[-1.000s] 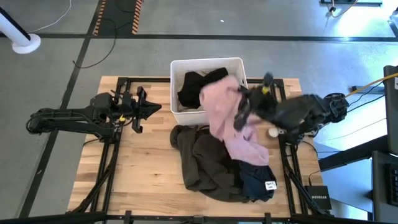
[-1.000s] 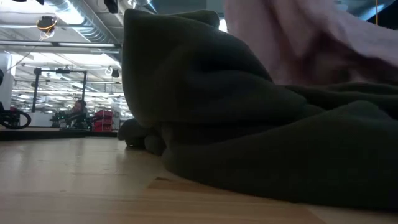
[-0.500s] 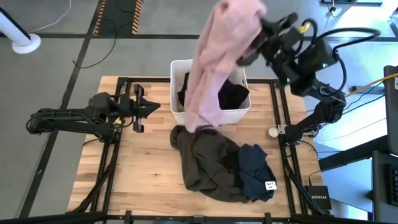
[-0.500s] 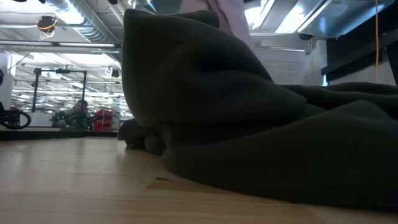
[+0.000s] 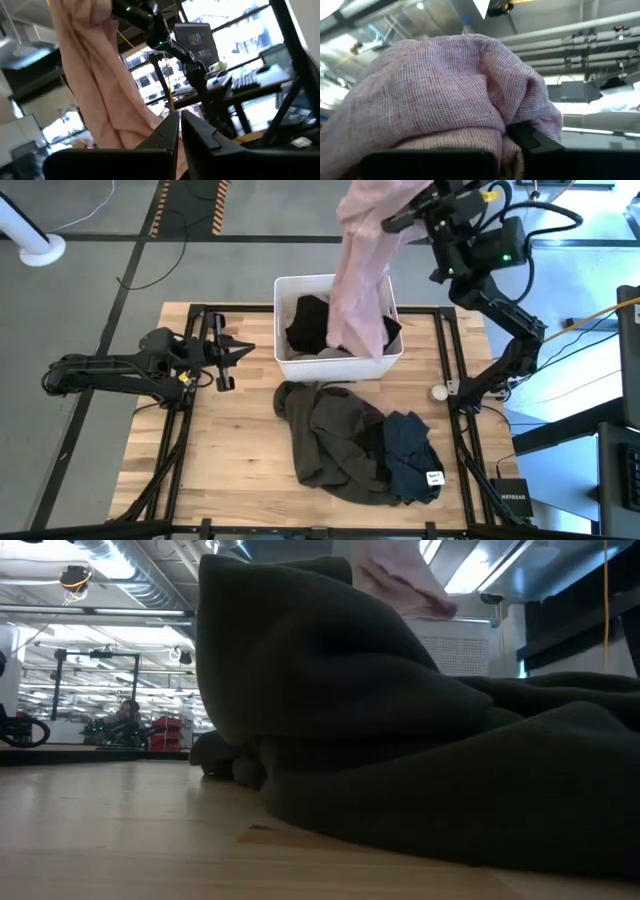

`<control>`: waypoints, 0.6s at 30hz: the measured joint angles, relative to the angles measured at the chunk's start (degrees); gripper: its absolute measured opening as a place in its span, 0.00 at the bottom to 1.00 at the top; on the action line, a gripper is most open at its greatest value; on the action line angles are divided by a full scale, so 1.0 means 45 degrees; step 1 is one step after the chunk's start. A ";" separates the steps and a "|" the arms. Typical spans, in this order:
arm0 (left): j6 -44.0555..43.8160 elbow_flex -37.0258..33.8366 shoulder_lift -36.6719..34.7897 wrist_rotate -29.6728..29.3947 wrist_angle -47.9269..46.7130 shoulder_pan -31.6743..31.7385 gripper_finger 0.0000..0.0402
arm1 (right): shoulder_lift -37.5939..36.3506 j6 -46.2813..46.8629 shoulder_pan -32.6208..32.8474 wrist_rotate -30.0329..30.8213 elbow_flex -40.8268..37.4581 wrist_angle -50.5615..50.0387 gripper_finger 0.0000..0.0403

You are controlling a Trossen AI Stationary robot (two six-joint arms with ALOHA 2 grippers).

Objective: Sort clothes
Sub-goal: Put the pink shirt into the white laundry bin

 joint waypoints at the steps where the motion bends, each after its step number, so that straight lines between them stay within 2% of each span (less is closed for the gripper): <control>1: 0.0253 0.0000 0.0001 0.0000 0.0019 0.0000 0.04 | 0.0022 0.0060 -0.0082 0.0005 0.0006 -0.0317 0.07; 4: 0.0735 0.0000 0.0000 0.0000 0.0105 0.0000 0.04 | 0.0044 0.0416 -0.0105 0.0036 0.0012 -0.2580 0.07; 7: 0.0846 0.0000 0.0000 0.0000 0.0385 0.0000 0.04 | 0.0218 0.0935 -0.0059 0.0087 0.0003 -0.5821 0.07; 13: 0.0666 0.0000 0.0000 0.0000 0.0604 0.0000 0.04 | 0.1026 0.3620 -0.0062 -0.0010 -0.0004 -1.2440 0.07; 18: 0.0510 0.0000 0.0005 0.0000 0.0594 0.0000 0.04 | 0.2029 0.4866 -0.0062 -0.0034 -0.0017 -1.6568 0.07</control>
